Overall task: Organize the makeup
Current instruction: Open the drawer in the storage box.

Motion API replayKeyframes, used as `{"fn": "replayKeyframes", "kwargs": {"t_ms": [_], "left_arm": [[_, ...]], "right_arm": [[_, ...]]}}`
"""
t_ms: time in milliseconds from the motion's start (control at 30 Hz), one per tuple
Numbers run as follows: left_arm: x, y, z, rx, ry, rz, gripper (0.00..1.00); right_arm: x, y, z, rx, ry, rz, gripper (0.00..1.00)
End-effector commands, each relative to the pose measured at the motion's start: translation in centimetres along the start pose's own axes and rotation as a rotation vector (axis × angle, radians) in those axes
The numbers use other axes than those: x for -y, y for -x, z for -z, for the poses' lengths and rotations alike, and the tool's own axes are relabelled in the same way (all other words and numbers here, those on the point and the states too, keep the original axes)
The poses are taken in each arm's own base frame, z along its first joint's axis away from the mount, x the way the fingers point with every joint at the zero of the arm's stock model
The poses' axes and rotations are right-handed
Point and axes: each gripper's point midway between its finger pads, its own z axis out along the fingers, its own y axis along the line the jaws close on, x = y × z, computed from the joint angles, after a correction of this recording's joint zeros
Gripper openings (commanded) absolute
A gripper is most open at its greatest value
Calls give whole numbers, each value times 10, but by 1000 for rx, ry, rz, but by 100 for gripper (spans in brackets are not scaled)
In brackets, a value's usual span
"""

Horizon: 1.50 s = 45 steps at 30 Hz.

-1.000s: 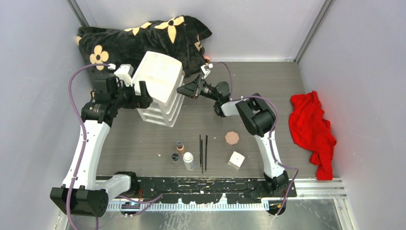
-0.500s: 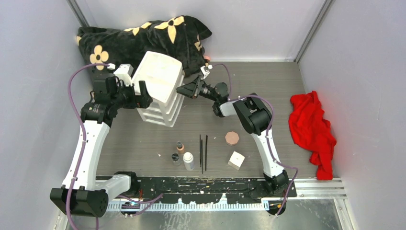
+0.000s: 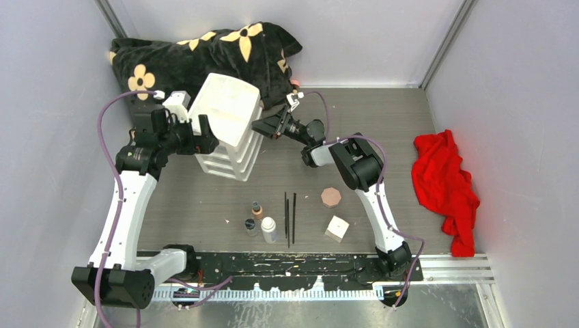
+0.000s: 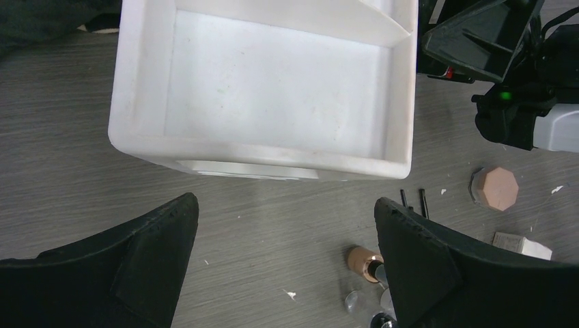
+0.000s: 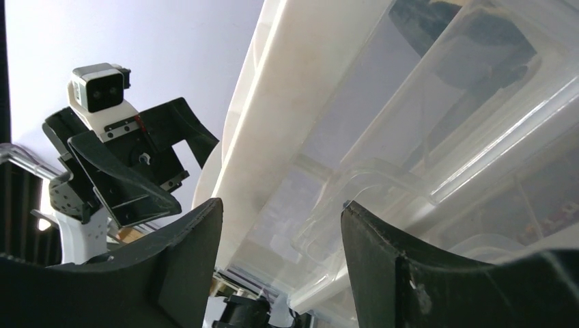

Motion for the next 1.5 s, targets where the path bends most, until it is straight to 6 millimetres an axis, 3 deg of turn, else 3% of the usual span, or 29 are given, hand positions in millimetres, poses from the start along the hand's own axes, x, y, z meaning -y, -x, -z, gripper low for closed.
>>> {"fn": "replayKeyframes", "kwargs": {"t_ms": [0,167,400,500,567,633,667,733,767,1133,1467], "left_arm": [[4,16,-1,60,-24,-2,100],[5,20,3,71,-23,-5,100],[24,48,35,130,-69,-5,99],[30,66,50,179,-75,-9,89],[28,74,52,191,-62,-13,70],[23,79,47,179,-40,-16,35],[22,80,42,166,-36,-19,23],[20,81,31,139,-39,-23,4],[19,81,25,125,-43,-24,0],[4,62,-39,-32,-57,-17,0],[-26,27,-67,-184,58,-40,0]], "right_arm": [[-55,8,-7,13,197,97,68],[-65,6,-6,2,198,120,68],[-62,6,-2,0,186,109,68],[-60,5,-1,-2,182,106,67],[-60,4,-1,-2,181,106,67],[-60,5,0,0,179,104,68],[-61,5,0,-1,180,105,68],[-61,6,1,0,179,104,67],[-61,6,1,2,178,103,67],[-61,9,4,7,172,102,67],[-60,11,4,7,173,101,67]]}}
